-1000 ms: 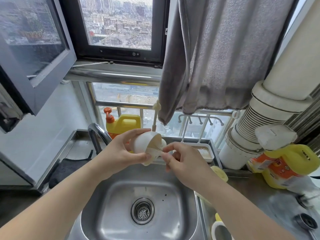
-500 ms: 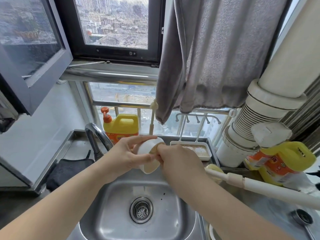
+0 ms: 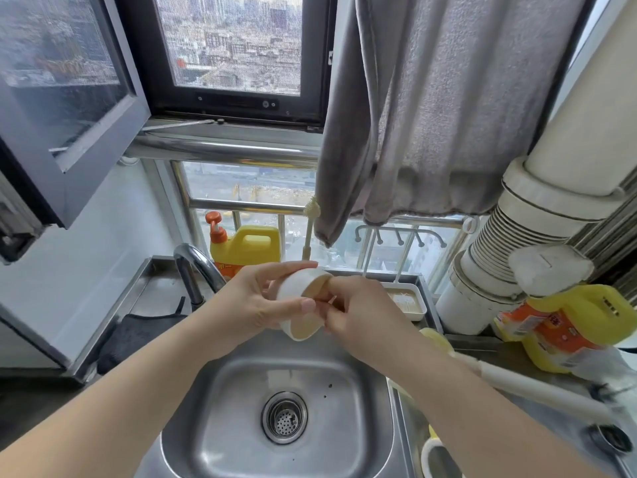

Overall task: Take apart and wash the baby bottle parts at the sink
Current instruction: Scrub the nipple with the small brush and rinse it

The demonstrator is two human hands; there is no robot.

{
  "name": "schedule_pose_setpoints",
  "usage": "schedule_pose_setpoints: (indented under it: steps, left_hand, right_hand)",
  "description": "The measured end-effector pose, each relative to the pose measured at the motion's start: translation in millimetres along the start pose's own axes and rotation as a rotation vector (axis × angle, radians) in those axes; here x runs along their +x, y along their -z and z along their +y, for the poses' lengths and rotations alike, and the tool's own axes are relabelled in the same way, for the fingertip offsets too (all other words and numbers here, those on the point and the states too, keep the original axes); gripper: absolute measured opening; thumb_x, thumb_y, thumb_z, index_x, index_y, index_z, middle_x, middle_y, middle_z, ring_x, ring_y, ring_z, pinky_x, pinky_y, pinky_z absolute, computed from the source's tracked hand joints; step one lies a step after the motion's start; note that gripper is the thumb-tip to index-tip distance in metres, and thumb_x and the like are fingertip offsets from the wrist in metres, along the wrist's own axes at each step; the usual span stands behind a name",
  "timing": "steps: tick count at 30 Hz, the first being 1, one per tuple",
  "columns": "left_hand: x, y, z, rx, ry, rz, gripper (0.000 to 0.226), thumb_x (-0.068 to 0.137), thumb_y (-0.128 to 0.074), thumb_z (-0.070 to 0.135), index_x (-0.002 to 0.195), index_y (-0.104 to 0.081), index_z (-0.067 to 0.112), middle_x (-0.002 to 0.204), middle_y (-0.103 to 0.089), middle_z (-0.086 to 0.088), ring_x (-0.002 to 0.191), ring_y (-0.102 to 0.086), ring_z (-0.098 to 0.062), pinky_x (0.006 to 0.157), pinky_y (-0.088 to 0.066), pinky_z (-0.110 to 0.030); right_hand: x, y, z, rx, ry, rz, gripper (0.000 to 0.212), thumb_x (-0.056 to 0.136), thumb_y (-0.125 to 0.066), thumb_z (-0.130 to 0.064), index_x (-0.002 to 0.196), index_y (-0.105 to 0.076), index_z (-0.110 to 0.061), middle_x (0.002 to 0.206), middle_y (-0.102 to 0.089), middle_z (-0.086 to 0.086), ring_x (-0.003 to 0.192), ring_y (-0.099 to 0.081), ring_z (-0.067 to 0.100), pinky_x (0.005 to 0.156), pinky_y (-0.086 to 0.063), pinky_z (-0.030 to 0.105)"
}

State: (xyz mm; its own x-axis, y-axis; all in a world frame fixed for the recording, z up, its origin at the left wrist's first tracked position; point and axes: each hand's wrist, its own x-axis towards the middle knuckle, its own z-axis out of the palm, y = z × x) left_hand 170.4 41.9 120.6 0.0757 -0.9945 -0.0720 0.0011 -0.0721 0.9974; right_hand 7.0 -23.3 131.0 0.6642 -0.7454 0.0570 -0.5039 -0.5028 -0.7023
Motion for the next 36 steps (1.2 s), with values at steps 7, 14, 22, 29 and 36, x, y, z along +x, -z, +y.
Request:
schedule_pose_setpoints:
  steps: [7, 14, 22, 29, 36]
  left_hand:
    - [1, -8, -2, -0.014, 0.049, 0.113, 0.049, 0.058, -0.080, 0.023, 0.107, -0.072, 0.027, 0.103, -0.071, -0.008, 0.083, -0.070, -0.018, 0.063, -0.056, -0.027]
    - [2, -2, -1, -0.191, 0.031, 0.117, 0.046, 0.061, -0.089, 0.028, 0.104, -0.073, 0.029, 0.105, -0.070, -0.013, 0.089, -0.070, -0.027, 0.068, -0.058, -0.039]
    - [2, -7, 2, -0.091, 0.008, 0.077, 0.049, 0.053, -0.092, 0.030, 0.099, -0.075, 0.029, 0.095, -0.073, -0.005, 0.080, -0.070, -0.019, 0.061, -0.055, -0.028]
    - [3, -5, -1, 0.039, 0.024, 0.148, 0.048, 0.053, -0.082, 0.028, 0.101, -0.074, 0.031, 0.103, -0.071, -0.001, 0.089, -0.069, -0.019, 0.069, -0.058, -0.033]
    - [5, 1, 6, -0.113, 0.012, 0.049, 0.074, 0.036, -0.094, 0.045, 0.106, -0.072, 0.033, 0.107, -0.068, -0.011, 0.093, -0.069, -0.030, 0.073, -0.058, -0.043]
  right_hand:
    - [-8, 6, -9, -0.630, 0.182, 0.013, 0.012, 0.098, -0.043, -0.019, 0.108, -0.050, -0.022, 0.096, -0.056, 0.006, 0.088, -0.059, 0.030, 0.064, -0.030, 0.031]
    - [-3, -1, 9, 0.093, -0.028, 0.079, 0.014, 0.090, -0.062, -0.023, 0.076, -0.062, -0.022, 0.058, -0.056, -0.008, 0.050, -0.046, 0.003, 0.050, -0.034, 0.014]
    - [3, 2, -6, -0.190, 0.056, 0.014, 0.010, 0.093, -0.052, -0.025, 0.090, -0.063, -0.023, 0.084, -0.064, 0.000, 0.079, -0.060, 0.021, 0.067, -0.046, 0.032]
    - [-9, -3, -2, -0.534, 0.144, 0.089, 0.006, 0.099, -0.045, -0.021, 0.101, -0.050, -0.020, 0.090, -0.060, 0.004, 0.086, -0.060, 0.029, 0.063, -0.036, 0.033]
    - [-1, -6, 4, 0.296, -0.126, 0.044, 0.018, 0.093, -0.059, -0.020, 0.075, -0.063, -0.015, 0.057, -0.057, -0.004, 0.040, -0.046, -0.002, 0.044, -0.030, 0.009]
